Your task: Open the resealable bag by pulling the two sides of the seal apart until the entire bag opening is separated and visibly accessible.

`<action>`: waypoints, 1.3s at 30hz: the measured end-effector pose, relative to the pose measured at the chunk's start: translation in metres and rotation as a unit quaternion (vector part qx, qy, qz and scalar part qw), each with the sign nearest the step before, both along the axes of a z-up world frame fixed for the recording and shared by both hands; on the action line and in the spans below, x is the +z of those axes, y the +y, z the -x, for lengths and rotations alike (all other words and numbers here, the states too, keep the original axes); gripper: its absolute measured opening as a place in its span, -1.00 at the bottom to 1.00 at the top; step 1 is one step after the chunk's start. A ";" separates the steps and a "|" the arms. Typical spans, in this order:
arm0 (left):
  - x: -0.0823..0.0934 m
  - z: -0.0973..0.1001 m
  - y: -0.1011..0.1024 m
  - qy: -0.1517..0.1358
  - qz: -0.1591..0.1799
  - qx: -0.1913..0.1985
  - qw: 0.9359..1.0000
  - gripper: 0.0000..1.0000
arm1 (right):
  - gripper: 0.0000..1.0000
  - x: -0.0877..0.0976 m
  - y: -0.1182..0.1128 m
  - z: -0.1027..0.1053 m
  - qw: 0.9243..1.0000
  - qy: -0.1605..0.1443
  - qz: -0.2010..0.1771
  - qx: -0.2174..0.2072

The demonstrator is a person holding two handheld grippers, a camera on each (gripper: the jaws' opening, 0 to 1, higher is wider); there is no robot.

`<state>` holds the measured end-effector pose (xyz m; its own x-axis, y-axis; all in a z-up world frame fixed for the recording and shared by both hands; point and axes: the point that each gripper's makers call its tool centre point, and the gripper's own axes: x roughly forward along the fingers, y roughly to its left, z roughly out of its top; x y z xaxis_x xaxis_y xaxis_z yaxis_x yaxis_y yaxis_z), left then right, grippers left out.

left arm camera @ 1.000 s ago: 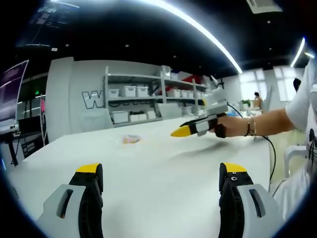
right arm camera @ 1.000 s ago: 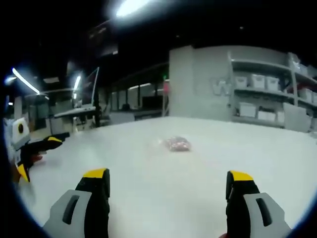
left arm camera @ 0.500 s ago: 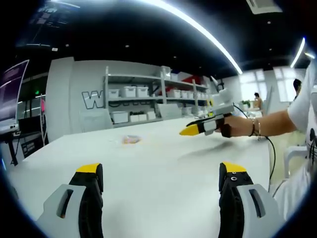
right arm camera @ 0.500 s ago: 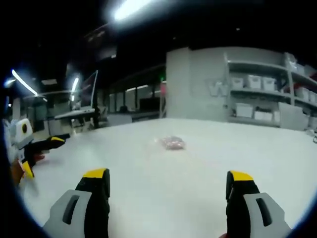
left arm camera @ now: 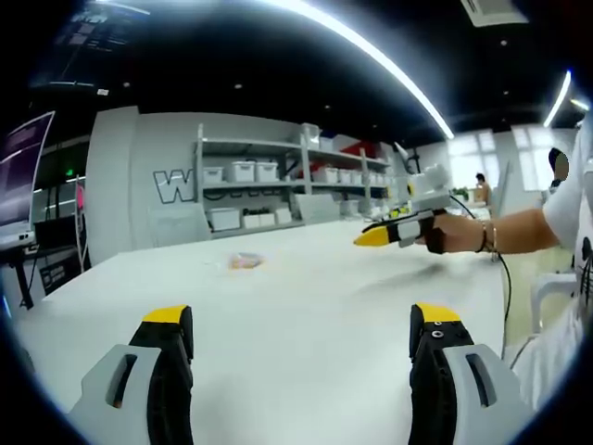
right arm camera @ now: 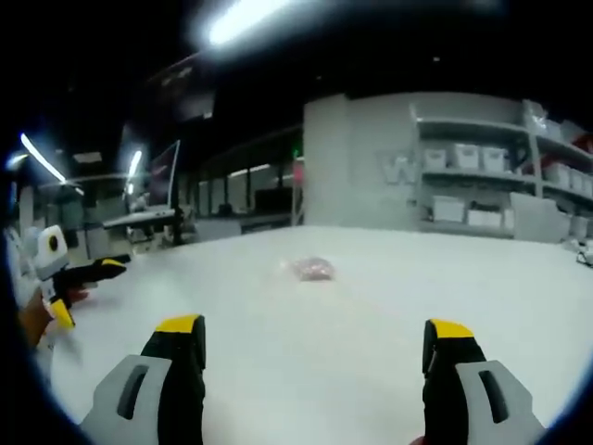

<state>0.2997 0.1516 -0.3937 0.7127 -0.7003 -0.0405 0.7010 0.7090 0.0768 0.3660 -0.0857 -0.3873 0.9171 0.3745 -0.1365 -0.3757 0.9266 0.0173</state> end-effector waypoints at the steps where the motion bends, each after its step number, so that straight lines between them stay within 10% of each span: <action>1: 0.000 0.000 0.000 0.000 0.000 0.000 1.000 0.92 | 0.98 0.001 -0.001 0.002 1.000 -0.001 -0.001 -0.001; 39: 0.000 -0.001 0.001 0.003 0.004 0.000 1.000 0.91 | 0.97 0.023 -0.037 0.069 0.997 -0.056 -0.057 -0.016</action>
